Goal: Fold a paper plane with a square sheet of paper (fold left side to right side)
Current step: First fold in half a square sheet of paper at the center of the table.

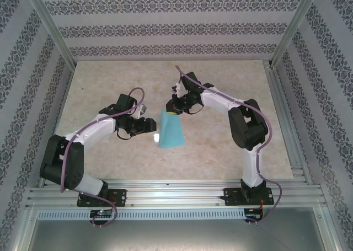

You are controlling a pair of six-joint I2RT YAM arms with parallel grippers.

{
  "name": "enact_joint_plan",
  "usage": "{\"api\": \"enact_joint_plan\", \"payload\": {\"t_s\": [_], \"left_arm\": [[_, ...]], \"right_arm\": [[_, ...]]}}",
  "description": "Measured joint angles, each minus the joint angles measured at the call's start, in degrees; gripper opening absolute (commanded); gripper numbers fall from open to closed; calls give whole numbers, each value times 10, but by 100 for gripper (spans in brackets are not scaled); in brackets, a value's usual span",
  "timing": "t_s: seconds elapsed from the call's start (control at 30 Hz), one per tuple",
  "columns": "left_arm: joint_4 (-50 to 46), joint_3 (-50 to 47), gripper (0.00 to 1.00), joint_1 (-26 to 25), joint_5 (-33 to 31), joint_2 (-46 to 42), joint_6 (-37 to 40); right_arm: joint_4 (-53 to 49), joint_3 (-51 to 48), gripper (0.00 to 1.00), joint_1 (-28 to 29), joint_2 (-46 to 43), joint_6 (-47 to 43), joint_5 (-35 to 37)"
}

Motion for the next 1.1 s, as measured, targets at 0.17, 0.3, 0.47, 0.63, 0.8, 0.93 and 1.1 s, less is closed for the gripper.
{"api": "enact_joint_plan", "payload": {"t_s": [0.17, 0.3, 0.47, 0.63, 0.8, 0.93, 1.1], "left_arm": [[12, 17, 70, -14, -4, 52, -17], [21, 37, 70, -31, -10, 86, -27], [23, 67, 71, -49, -23, 116, -36], [22, 95, 70, -68, -39, 144, -38], [19, 116, 70, -86, -59, 173, -39], [14, 133, 68, -97, -72, 191, -40], [9, 144, 68, -111, -82, 203, -40]], "right_arm": [[-11, 16, 7, -13, 21, -29, 0], [-23, 17, 7, -23, 29, -51, 1], [-34, 17, 7, -36, 38, -75, 9], [-38, 26, 8, -47, 54, -90, 13], [-40, 27, 8, -54, 64, -97, 15], [-41, 27, 8, -56, 66, -102, 17], [-42, 28, 8, -56, 66, -103, 24]]}}
